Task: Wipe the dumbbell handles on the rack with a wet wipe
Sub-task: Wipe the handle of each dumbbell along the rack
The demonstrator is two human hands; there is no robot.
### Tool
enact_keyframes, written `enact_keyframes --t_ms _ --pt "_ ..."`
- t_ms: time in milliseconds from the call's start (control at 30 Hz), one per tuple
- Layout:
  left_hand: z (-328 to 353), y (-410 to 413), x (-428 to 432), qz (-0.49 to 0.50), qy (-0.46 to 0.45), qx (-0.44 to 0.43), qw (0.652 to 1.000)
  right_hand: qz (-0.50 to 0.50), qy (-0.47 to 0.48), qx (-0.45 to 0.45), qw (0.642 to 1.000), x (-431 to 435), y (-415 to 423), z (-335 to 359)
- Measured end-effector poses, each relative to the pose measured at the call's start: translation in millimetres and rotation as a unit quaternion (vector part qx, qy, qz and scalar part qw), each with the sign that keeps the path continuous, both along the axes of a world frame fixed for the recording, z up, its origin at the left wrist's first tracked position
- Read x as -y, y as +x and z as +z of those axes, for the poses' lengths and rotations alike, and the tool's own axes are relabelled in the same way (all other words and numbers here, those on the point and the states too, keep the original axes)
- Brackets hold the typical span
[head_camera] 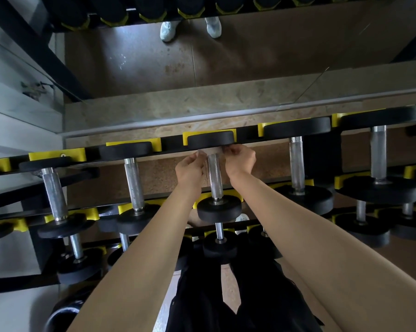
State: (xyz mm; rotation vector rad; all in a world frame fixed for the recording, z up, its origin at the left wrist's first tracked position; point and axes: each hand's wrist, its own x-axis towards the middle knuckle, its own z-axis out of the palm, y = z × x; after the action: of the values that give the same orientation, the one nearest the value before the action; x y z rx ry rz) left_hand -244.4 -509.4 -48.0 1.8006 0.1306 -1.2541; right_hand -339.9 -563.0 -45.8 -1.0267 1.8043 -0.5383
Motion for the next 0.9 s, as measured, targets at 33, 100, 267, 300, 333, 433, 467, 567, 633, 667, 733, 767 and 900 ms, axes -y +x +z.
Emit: enact_keyframes --t_ms 33,100,267,300,333,433,467,567,633,667,733,767,900 --pt "0 0 -3 -0.027 -0.008 0.035 0.999 0.003 0.004 -0.003 1.000 3 -2 -1" --pt "-2 2 -6 -0.073 -0.028 0.112 0.991 0.012 0.005 -0.003 1.000 5 -4 -2" --pt "-15 11 -3 -0.107 0.026 0.161 0.981 0.063 -0.049 0.019 0.997 -9 -6 4" --pt "-15 11 -4 -0.117 0.029 0.163 0.979 0.076 -0.060 0.015 0.995 -11 -9 5" --pt "-15 11 -5 -0.125 0.026 0.162 0.978 0.089 -0.067 0.007 0.994 -11 -12 4" --pt "-12 10 -15 -0.146 -0.024 0.148 0.978 0.102 -0.070 -0.016 0.992 -7 -27 -2" --pt "-11 11 -19 -0.150 -0.047 0.143 0.977 0.098 -0.068 -0.020 0.993 -7 -31 -3" --pt "-14 16 -32 -0.154 -0.070 0.141 0.975 0.106 -0.065 -0.007 0.992 -14 -36 -3" --pt "-19 20 -38 -0.132 -0.035 0.151 0.979 0.135 -0.066 0.015 0.989 -23 -34 2" --pt "-22 22 -40 -0.120 -0.015 0.151 0.981 0.152 -0.072 0.023 0.985 -27 -33 5" --pt "-25 24 -44 -0.124 -0.001 0.143 0.982 0.169 -0.088 0.029 0.981 -31 -32 8" --pt "-23 23 -44 -0.139 -0.009 0.135 0.981 0.164 -0.088 0.028 0.982 -30 -34 8" --pt "-14 12 -45 -0.198 -0.063 0.117 0.971 0.122 -0.079 -0.003 0.989 -24 -52 0"
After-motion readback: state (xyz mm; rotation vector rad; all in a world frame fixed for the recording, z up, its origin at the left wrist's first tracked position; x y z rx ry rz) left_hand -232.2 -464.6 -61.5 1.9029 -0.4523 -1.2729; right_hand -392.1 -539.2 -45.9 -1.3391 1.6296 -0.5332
